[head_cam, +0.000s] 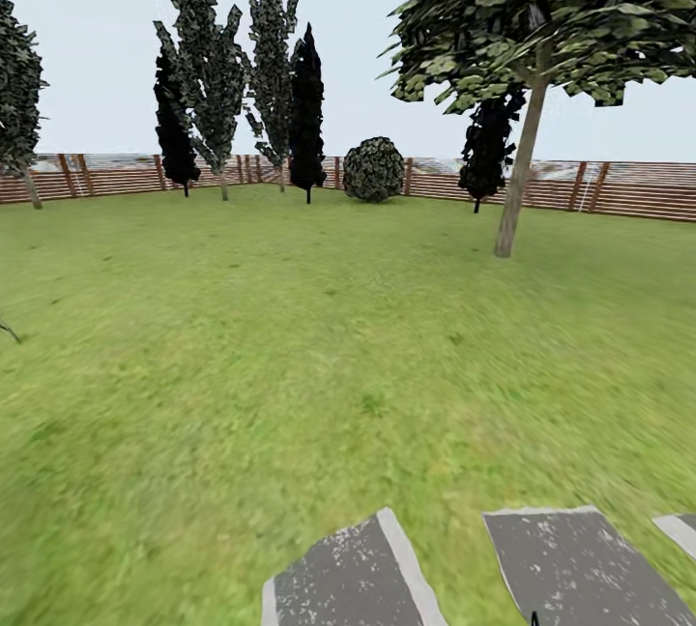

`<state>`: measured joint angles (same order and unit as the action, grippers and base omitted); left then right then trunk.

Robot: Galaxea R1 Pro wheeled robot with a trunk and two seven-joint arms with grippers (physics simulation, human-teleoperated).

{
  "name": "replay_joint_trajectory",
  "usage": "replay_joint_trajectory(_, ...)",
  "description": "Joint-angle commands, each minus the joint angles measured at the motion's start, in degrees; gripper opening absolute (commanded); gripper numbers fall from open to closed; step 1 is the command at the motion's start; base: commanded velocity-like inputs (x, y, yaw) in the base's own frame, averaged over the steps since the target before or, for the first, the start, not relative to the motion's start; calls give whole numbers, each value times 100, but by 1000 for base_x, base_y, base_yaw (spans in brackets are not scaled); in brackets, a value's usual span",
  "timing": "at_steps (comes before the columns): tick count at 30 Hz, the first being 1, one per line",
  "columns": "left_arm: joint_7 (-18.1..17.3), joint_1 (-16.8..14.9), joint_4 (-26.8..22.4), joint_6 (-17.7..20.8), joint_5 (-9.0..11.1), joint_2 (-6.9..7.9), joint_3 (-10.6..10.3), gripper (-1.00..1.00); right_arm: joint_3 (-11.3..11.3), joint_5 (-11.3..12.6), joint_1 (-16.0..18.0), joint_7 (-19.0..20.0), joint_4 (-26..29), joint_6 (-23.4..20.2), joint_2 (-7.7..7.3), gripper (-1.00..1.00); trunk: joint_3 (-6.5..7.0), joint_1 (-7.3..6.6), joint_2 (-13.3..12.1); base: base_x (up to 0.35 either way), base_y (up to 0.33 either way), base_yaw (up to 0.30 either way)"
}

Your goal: Take the three Easter eggs out of the wicker basket on the lawn in the garden, then place them on the lawn next to a single tree (choose any tree) so that all three eggs are next to the same tree and none are left in the basket.

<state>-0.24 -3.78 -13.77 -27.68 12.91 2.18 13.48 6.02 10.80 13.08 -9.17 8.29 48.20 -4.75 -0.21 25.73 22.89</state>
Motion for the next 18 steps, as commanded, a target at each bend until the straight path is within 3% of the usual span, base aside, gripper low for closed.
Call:
replay_joint_trajectory(1, -3, -3, 6, -19, 41, 2, -20, 100, 8, 7, 2, 3, -3, 14, 1, 100, -2, 5, 3, 320, -116, 0)
replay_joint_trajectory(14, -3, -2, 6, -19, 36, -2, -37, 100, 5, 1, 2, 3, -3, 14, 0, 100, -2, 5, 3, 300, -187, 0)
replay_joint_trajectory(18, -8, -4, 6, -19, 36, 1, -41, 100, 9, 5, 2, 3, -3, 9, -1, 100, -2, 5, 3, 314, -63, 0)
